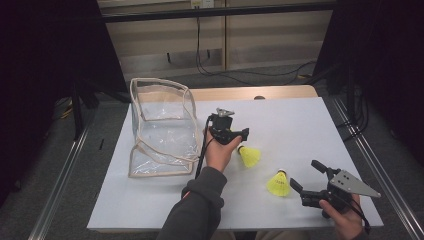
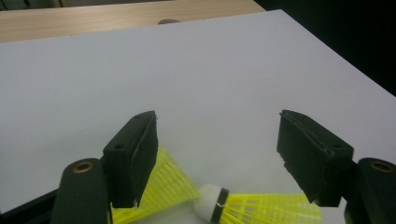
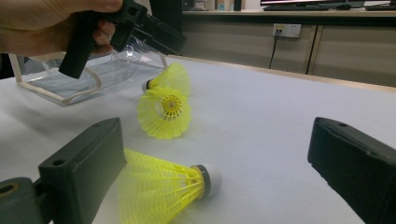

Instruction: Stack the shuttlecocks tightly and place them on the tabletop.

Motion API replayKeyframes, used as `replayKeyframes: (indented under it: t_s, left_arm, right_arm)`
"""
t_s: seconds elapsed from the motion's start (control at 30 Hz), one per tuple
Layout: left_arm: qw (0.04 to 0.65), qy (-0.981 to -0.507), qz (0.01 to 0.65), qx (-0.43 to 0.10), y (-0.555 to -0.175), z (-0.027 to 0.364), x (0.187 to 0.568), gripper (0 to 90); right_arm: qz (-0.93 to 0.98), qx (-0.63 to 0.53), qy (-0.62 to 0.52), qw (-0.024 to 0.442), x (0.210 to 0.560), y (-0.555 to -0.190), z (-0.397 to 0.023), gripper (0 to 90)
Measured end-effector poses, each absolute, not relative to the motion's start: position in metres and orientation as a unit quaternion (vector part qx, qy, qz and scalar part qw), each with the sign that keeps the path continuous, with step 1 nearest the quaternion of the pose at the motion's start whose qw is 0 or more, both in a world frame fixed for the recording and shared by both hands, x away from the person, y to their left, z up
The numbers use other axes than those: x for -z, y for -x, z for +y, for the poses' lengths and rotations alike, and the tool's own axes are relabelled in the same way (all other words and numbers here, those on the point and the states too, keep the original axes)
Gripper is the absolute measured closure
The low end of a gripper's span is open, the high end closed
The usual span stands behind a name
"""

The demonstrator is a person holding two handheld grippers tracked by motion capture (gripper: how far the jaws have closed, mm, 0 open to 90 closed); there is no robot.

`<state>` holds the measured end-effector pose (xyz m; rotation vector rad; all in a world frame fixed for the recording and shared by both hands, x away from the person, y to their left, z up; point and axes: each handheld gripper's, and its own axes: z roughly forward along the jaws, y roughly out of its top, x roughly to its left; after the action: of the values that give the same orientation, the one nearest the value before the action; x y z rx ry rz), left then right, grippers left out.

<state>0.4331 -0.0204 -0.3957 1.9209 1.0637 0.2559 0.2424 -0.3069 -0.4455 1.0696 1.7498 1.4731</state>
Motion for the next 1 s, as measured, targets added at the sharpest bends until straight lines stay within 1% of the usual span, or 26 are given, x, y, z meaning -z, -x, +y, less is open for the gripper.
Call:
replayKeyframes:
  t_s: [0.23,0.53,0.6,1.0]
  left_arm:
    - [0.461,-0.782,0.409,-0.085,-0.417,-0.022,0.397,22.8]
    - [0.465,-0.785,0.404,-0.07,-0.408,-0.02,0.4,17.7]
    - [0.463,-0.791,0.394,-0.067,-0.406,-0.019,0.4,16.0]
    - [0.463,-0.801,0.375,-0.049,-0.392,-0.016,0.404,12.8]
  right_arm:
    - [0.661,-0.556,-0.403,0.303,0.445,-0.242,-0.307,3.3]
    - [0.66,-0.556,-0.404,0.303,0.445,-0.242,-0.306,3.3]
    - [0.66,-0.556,-0.404,0.302,0.446,-0.242,-0.307,3.3]
    - [0.658,-0.557,-0.407,0.302,0.445,-0.242,-0.306,3.4]
